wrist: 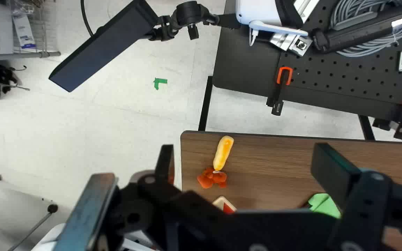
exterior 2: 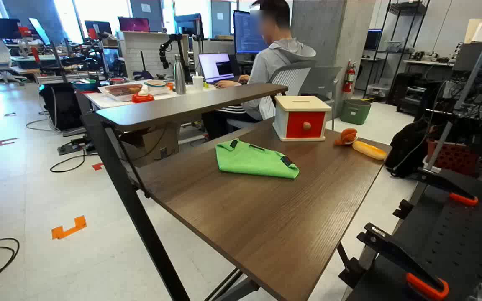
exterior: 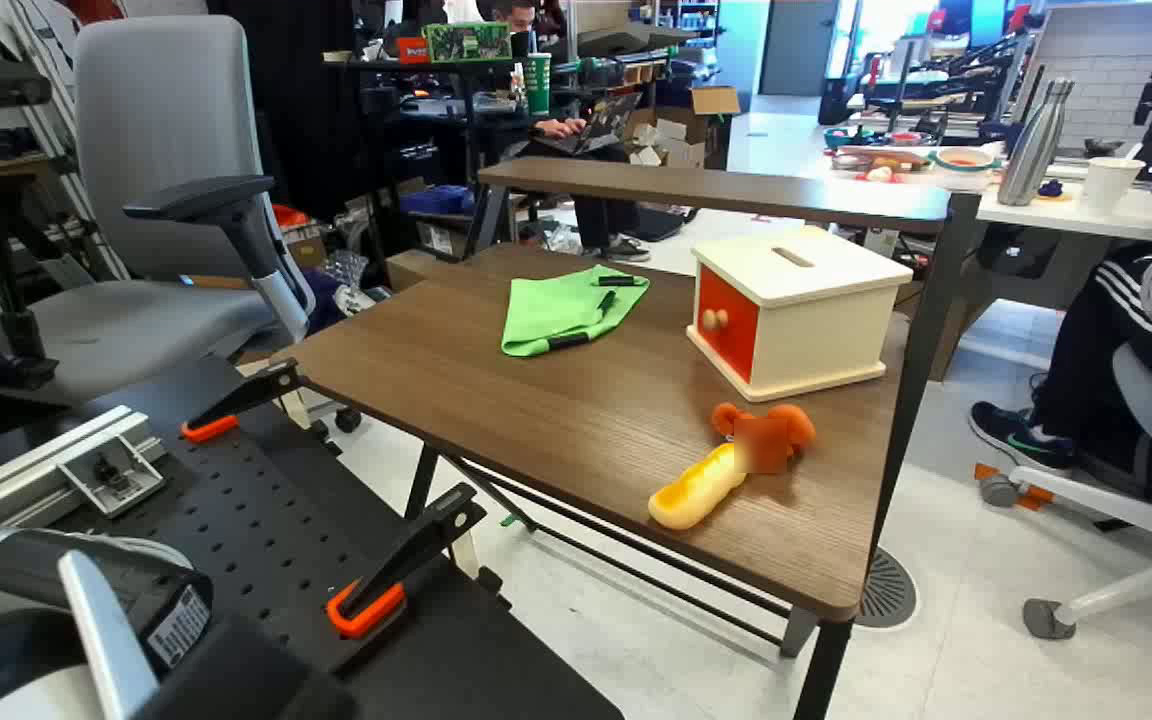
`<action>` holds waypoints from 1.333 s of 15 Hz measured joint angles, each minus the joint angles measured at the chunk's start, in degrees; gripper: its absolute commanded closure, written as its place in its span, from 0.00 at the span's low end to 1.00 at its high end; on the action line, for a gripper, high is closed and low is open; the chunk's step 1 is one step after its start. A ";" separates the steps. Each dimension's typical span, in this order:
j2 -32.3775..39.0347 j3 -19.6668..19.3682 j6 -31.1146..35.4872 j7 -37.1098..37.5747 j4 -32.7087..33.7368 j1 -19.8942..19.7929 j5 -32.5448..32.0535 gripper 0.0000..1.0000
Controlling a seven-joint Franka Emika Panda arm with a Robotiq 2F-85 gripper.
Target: Move the bread roll to the left
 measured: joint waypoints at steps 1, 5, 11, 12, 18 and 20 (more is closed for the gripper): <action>0.00 0.00 0.02 0.00 0.00 0.00 0.00 0.00; 0.03 -0.32 3.50 1.16 -1.32 0.33 0.00 0.00; 4.61 -2.29 23.02 6.52 -6.83 0.59 0.26 0.00; 6.59 -2.53 26.33 7.77 -7.38 0.58 0.35 0.00; 23.75 -2.18 42.14 17.13 -7.64 0.13 3.01 0.00; 30.29 -1.40 46.02 20.37 -7.12 -0.33 2.99 0.00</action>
